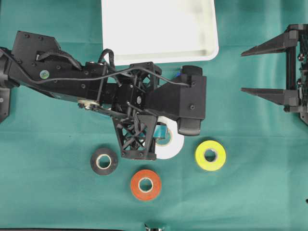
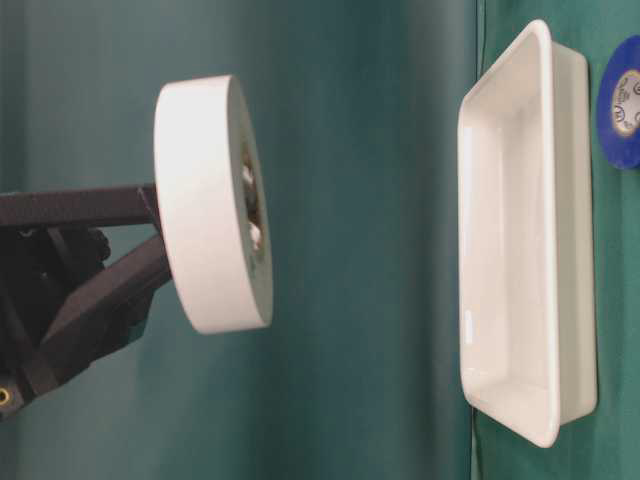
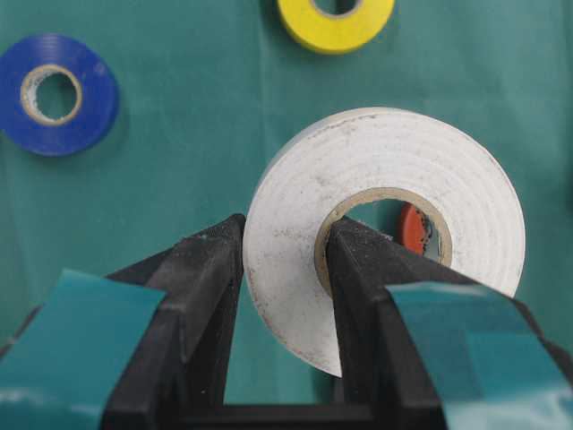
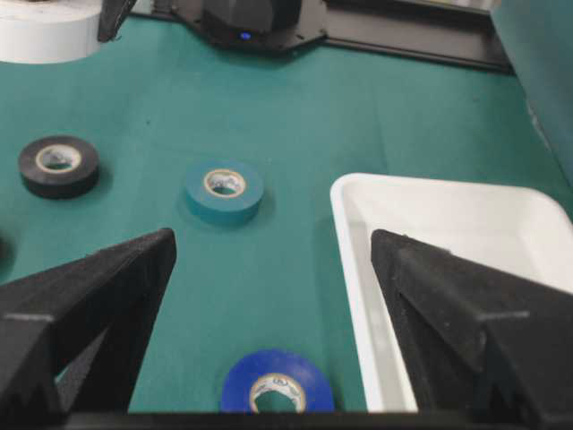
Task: Pick up the tape from a random location and place it into the white case.
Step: 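Lift the white roll and carry it over the white tray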
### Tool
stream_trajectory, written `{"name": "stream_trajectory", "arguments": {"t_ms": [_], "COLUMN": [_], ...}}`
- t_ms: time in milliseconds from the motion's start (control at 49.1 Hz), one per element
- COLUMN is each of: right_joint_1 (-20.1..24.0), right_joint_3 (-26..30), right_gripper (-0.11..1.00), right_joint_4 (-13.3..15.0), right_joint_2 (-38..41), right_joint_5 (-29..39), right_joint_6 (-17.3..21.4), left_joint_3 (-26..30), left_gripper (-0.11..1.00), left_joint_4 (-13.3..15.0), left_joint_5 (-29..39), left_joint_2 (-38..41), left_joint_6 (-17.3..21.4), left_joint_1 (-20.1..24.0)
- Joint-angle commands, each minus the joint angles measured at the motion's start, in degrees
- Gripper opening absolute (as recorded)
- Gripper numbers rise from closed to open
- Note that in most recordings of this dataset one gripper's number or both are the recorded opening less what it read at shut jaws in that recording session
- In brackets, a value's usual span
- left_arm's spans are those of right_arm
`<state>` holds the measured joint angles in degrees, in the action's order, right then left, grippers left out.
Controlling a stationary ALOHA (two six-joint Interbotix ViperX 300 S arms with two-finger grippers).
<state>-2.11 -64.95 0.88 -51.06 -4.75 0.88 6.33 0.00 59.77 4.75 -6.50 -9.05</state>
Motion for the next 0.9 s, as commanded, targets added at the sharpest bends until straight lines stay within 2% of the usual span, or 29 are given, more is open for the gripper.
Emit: {"name": "stream_trajectory", "arguments": {"t_ms": [0, 163, 326, 876], "right_joint_1": [0.00, 0.00, 0.00, 0.00], "right_joint_3": [1.41, 1.32, 1.32, 1.41], "right_gripper": [0.90, 0.90, 0.90, 0.90], "right_joint_4": [0.09, 0.09, 0.09, 0.26], "right_joint_2": [0.18, 0.18, 0.18, 0.26], "right_joint_5": [-0.26, -0.26, -0.26, 0.35], "right_joint_6": [-0.09, -0.09, -0.09, -0.18], "left_joint_3": [1.49, 1.41, 0.35, -5.27], "left_gripper": [0.24, 0.24, 0.24, 0.24], "left_joint_4": [-0.26, -0.62, -0.79, -0.79], "left_joint_5": [-0.35, -0.70, -1.85, -4.75], "left_joint_2": [-2.29, -2.37, -2.46, -5.89], "left_joint_6": [0.00, 0.00, 0.18, 1.32], "left_joint_1": [-0.09, 0.44, 3.34, 22.24]}}
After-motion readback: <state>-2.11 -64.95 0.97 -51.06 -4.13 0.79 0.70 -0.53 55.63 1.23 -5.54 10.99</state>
